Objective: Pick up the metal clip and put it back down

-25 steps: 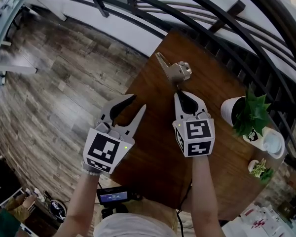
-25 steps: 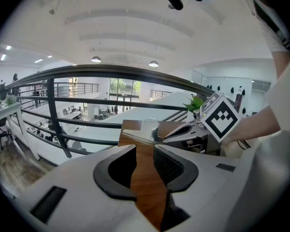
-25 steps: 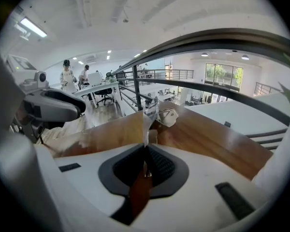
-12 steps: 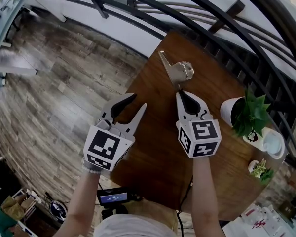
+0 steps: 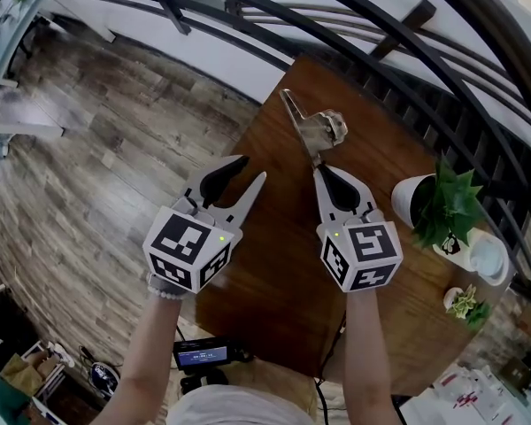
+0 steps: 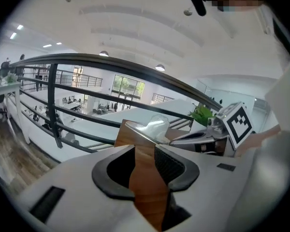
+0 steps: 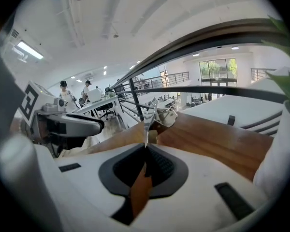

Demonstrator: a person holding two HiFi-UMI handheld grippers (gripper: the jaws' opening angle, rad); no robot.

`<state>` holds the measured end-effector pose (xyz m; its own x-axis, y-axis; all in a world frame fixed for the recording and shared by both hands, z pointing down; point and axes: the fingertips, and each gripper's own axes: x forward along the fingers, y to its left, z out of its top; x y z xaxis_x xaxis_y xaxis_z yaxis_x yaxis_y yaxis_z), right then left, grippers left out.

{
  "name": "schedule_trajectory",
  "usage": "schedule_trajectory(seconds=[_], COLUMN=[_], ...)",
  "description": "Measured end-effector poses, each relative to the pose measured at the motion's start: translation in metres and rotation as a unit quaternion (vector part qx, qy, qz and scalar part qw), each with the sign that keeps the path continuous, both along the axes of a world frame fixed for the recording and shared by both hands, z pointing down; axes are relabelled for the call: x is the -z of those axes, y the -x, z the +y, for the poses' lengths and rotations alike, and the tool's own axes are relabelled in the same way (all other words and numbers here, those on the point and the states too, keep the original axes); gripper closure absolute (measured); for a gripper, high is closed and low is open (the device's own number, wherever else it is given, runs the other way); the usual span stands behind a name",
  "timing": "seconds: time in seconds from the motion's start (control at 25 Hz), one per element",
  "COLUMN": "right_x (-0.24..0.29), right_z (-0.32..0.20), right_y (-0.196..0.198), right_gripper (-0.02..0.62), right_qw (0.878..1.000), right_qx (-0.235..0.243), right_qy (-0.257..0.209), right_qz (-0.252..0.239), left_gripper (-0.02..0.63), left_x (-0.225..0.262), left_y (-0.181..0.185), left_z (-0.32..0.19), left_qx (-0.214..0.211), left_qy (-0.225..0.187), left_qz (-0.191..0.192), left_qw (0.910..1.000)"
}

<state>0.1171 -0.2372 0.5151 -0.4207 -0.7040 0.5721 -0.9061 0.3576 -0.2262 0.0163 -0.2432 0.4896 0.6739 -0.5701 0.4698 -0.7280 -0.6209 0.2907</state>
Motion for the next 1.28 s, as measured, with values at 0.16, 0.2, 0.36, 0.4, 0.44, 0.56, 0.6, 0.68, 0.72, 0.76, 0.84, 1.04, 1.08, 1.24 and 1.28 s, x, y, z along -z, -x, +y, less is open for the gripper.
schedule_trajectory(seconds=[0.16,0.2,0.36,0.4,0.44,0.56,0.6,0.68,0.72,0.76,0.84,1.04,1.08,1.24,1.28], right_x=[0.007,0.009,0.019,0.021,0.023,0.031,0.035,0.041,0.044,0.047,0.054,0.066,0.068,0.079,0.082], right_z=[0.005,0.006,0.012,0.014,0.016,0.024,0.027,0.033,0.035,0.038,0.043,0.056,0.059,0.07,0.073], right_y=[0.003,0.004,0.01,0.011,0.012,0.016,0.018,0.022,0.024,0.026,0.03,0.039,0.041,0.048,0.049], right_gripper=[0.575,0.575,0.575,0.575,0.575,0.575,0.575,0.575,0.575,0.575,0.576,0.577,0.576,0.577,0.577], right_qw=[1.0,1.0,0.999,0.999,0.999,0.999,0.998,0.998,0.997,0.997,0.996,0.994,0.994,0.992,0.992], right_qx=[0.011,0.013,0.025,0.029,0.032,0.042,0.045,0.052,0.056,0.06,0.067,0.084,0.087,0.096,0.097], right_qy=[-0.006,-0.008,-0.016,-0.018,-0.02,-0.027,-0.03,-0.036,-0.039,-0.041,-0.046,-0.056,-0.058,-0.066,-0.068], right_qz=[-0.004,-0.005,-0.011,-0.013,-0.014,-0.022,-0.026,-0.031,-0.034,-0.036,-0.039,-0.043,-0.044,-0.049,-0.049], left_gripper=[0.432,0.43,0.429,0.429,0.428,0.428,0.427,0.423,0.422,0.422,0.421,0.413,0.413,0.413,0.413], left_x=[-0.001,-0.001,0.001,0.001,0.002,0.007,0.009,0.012,0.014,0.016,0.02,0.035,0.038,0.05,0.053], left_y=[-0.006,-0.008,-0.014,-0.016,-0.018,-0.022,-0.022,-0.021,-0.021,-0.021,-0.02,-0.018,-0.017,-0.014,-0.013], left_z=[-0.006,-0.007,-0.008,-0.008,-0.006,-0.003,-0.003,-0.003,-0.002,-0.001,0.001,0.009,0.011,0.02,0.023], left_qx=[0.007,0.006,-0.005,-0.01,-0.015,-0.023,-0.023,-0.024,-0.025,-0.027,-0.031,-0.038,-0.04,-0.044,-0.045], left_qy=[0.033,0.037,0.046,0.047,0.047,0.056,0.059,0.064,0.066,0.067,0.069,0.077,0.076,0.073,0.072], left_qz=[0.041,0.044,0.058,0.06,0.062,0.08,0.087,0.1,0.104,0.108,0.117,0.154,0.157,0.168,0.171], left_qw=[0.9986,0.9983,0.9973,0.997,0.9968,0.995,0.9941,0.9926,0.992,0.9915,0.9903,0.9843,0.9839,0.9822,0.9816])
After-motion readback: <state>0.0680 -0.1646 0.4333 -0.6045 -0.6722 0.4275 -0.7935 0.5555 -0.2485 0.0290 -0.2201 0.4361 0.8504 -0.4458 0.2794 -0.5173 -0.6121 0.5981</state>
